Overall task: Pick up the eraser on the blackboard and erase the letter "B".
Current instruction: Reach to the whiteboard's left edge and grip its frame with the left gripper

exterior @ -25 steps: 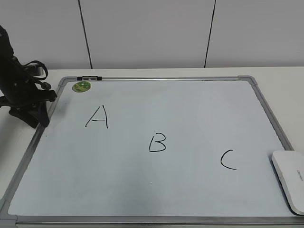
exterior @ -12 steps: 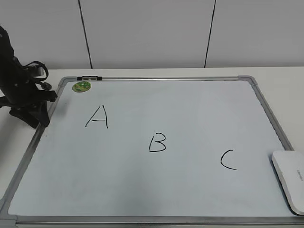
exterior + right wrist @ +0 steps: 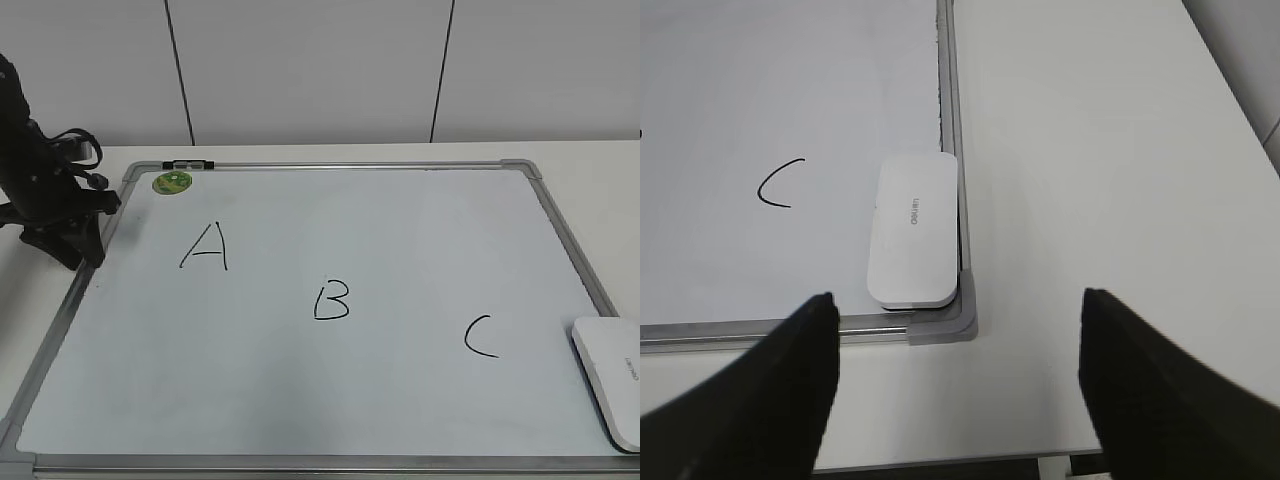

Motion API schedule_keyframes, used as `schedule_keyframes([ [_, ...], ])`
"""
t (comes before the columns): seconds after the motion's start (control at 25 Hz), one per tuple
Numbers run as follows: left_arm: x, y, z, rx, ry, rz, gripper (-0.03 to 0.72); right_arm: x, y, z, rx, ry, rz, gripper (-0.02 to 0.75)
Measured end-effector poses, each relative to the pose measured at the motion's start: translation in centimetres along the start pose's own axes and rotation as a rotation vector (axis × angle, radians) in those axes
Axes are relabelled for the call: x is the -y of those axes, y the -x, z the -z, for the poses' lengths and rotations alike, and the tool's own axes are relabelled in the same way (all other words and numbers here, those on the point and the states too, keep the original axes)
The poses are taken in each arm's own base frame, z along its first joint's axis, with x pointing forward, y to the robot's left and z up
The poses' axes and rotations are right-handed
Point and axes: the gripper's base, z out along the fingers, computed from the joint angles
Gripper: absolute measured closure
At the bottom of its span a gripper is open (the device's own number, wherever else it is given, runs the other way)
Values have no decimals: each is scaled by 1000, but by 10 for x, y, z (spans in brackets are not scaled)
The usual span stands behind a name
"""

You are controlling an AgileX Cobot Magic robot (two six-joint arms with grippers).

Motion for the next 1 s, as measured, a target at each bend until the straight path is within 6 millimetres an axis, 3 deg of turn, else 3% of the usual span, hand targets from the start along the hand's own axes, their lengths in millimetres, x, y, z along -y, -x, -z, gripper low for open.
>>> schedule_keyframes([
  [1.0, -3, 0, 1, 4, -23, 24, 448, 0, 0, 0, 0, 0, 0, 184],
])
